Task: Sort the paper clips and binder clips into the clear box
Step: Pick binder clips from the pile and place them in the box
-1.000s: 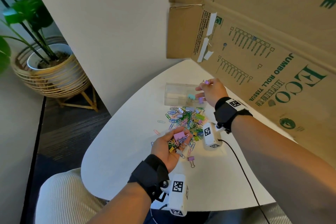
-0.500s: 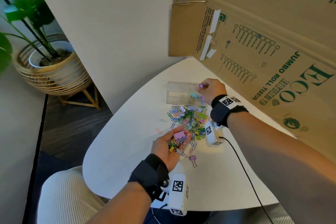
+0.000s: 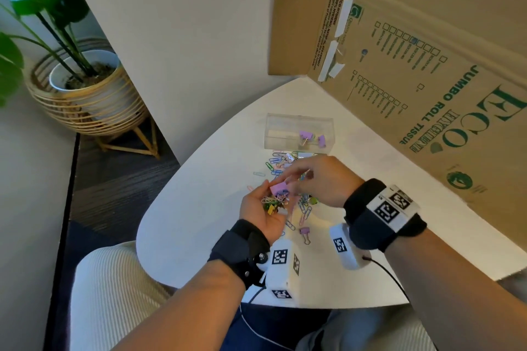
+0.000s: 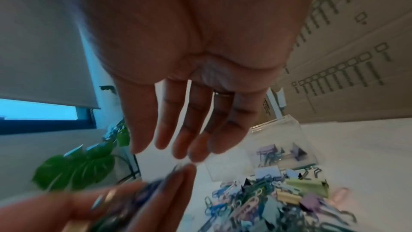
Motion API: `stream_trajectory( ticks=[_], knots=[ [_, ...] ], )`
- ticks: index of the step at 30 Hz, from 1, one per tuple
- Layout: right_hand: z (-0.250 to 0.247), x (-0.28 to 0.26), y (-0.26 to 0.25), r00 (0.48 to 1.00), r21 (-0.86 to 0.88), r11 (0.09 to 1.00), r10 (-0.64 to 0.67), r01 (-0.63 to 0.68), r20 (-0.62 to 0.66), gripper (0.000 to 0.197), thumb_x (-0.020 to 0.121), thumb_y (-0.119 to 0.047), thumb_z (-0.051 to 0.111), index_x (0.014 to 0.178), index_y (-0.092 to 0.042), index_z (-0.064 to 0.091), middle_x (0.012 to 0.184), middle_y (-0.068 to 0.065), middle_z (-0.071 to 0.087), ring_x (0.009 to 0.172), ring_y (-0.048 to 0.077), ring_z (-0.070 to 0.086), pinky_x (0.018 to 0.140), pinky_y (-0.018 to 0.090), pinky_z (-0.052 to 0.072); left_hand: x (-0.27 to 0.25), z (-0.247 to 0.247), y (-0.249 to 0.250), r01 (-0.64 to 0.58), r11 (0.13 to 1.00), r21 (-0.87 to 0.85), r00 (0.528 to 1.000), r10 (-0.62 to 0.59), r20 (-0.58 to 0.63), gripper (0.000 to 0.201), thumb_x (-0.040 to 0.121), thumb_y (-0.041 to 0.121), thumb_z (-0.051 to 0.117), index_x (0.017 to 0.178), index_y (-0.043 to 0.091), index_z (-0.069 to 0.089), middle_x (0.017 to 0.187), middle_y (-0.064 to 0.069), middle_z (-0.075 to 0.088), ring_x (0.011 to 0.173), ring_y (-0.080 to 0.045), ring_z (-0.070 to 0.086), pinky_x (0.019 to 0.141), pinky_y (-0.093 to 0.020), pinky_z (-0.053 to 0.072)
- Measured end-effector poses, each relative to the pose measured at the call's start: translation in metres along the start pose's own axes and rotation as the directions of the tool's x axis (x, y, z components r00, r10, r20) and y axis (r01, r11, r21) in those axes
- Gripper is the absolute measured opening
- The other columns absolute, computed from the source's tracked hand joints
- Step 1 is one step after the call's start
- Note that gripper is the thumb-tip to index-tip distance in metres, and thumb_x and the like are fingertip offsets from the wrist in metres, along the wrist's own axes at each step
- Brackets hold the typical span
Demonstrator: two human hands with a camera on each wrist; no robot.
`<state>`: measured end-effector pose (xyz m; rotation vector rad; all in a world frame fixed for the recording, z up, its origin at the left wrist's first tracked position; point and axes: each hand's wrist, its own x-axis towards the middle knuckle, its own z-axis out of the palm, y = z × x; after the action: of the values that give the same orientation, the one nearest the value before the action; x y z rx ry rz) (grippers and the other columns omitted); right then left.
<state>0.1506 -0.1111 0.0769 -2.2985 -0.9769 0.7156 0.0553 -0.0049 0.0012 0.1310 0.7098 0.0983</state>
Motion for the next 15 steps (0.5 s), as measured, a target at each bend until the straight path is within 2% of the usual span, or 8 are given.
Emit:
stream_trajectory(
  ticks=[2, 5, 7, 9, 11, 12, 14, 15],
  knots=[
    [0.013, -0.004, 0.002, 1.000, -0.090, 0.996, -0.028, 0.028, 0.001, 0.031, 0.086, -0.022, 0.070, 0.116, -0.031, 0.069, 0.097, -0.006, 0.059, 0.074, 0.002, 0.047, 0.068, 0.019, 0.034, 0.000, 0.003, -0.001, -0.003, 1.000, 0.020, 1.000, 0.003, 0.016, 0.037, 0.101, 0.023, 0.038, 0.116, -0.003, 0.058, 0.089, -0.022, 0.069, 0.066, -0.030, 0.070, 0.054, -0.032, 0.058],
    [0.025, -0.002, 0.004, 1.000, -0.154, 0.988, 0.009, -0.012, -0.018, 0.046, 0.085, -0.030, 0.071, 0.130, -0.029, 0.059, 0.107, -0.002, 0.049, 0.094, 0.012, 0.048, 0.082, 0.024, 0.037, -0.001, 0.007, -0.005, 0.011, 0.998, 0.057, 1.000, -0.012, 0.023, 0.037, 0.099, 0.025, 0.040, 0.113, -0.002, 0.060, 0.097, -0.021, 0.067, 0.074, -0.031, 0.071, 0.062, -0.031, 0.059],
    [0.027, -0.001, 0.004, 0.998, -0.144, 0.989, 0.016, -0.025, -0.063, 0.035, 0.083, -0.029, 0.073, 0.117, -0.027, 0.066, 0.103, -0.001, 0.051, 0.093, 0.015, 0.052, 0.083, 0.028, 0.042, -0.002, 0.009, -0.008, 0.021, 0.998, 0.067, 1.000, -0.021, 0.005, 0.034, 0.100, 0.025, 0.040, 0.104, -0.002, 0.062, 0.092, -0.020, 0.067, 0.072, -0.029, 0.070, 0.063, -0.029, 0.057],
    [0.026, -0.003, 0.004, 0.990, -0.070, 0.997, 0.006, -0.016, -0.142, 0.016, 0.081, -0.026, 0.074, 0.096, -0.026, 0.068, 0.092, -0.003, 0.059, 0.077, 0.012, 0.058, 0.076, 0.029, 0.046, -0.003, 0.009, -0.008, 0.012, 0.997, 0.073, 1.000, -0.010, -0.020, 0.031, 0.100, 0.023, 0.040, 0.099, -0.001, 0.061, 0.090, -0.018, 0.065, 0.072, -0.026, 0.064, 0.063, -0.029, 0.054],
    [0.024, -0.006, 0.005, 0.980, 0.017, 1.000, 0.013, -0.010, -0.201, 0.010, 0.083, -0.026, 0.073, 0.088, -0.024, 0.065, 0.075, -0.006, 0.068, 0.061, 0.000, 0.058, 0.067, 0.020, 0.043, -0.003, 0.009, -0.007, -0.005, 0.997, 0.083, 0.999, 0.008, -0.034, 0.030, 0.100, 0.022, 0.040, 0.107, -0.001, 0.058, 0.097, -0.018, 0.063, 0.080, -0.025, 0.061, 0.068, -0.029, 0.054],
    [0.024, -0.007, 0.005, 0.974, 0.075, 0.997, 0.022, -0.005, -0.223, 0.010, 0.085, -0.028, 0.072, 0.085, -0.023, 0.064, 0.067, -0.006, 0.070, 0.056, -0.003, 0.057, 0.062, 0.014, 0.040, -0.004, 0.009, -0.006, -0.003, 0.997, 0.083, 0.999, 0.006, -0.046, 0.031, 0.100, 0.022, 0.041, 0.114, -0.001, 0.056, 0.104, -0.020, 0.062, 0.089, -0.027, 0.061, 0.078, -0.032, 0.054],
    [0.023, -0.009, 0.004, 0.961, 0.205, 0.979, 0.040, 0.017, -0.274, 0.014, 0.085, -0.028, 0.073, 0.082, -0.019, 0.063, 0.062, -0.004, 0.070, 0.053, -0.004, 0.058, 0.060, 0.007, 0.039, -0.005, 0.009, -0.005, 0.002, 0.997, 0.074, 0.998, 0.002, -0.059, 0.037, 0.099, 0.021, 0.043, 0.126, -0.003, 0.052, 0.120, -0.023, 0.058, 0.106, -0.033, 0.059, 0.096, -0.039, 0.050],
    [0.023, -0.010, 0.004, 0.952, 0.261, 0.965, 0.051, 0.031, -0.302, 0.013, 0.085, -0.026, 0.074, 0.082, -0.018, 0.064, 0.064, -0.004, 0.070, 0.053, -0.003, 0.059, 0.060, 0.005, 0.038, -0.005, 0.009, -0.004, 0.002, 0.998, 0.067, 0.999, 0.001, -0.054, 0.039, 0.098, 0.020, 0.043, 0.129, -0.003, 0.051, 0.121, -0.023, 0.058, 0.108, -0.034, 0.058, 0.095, -0.040, 0.050]
  ],
)
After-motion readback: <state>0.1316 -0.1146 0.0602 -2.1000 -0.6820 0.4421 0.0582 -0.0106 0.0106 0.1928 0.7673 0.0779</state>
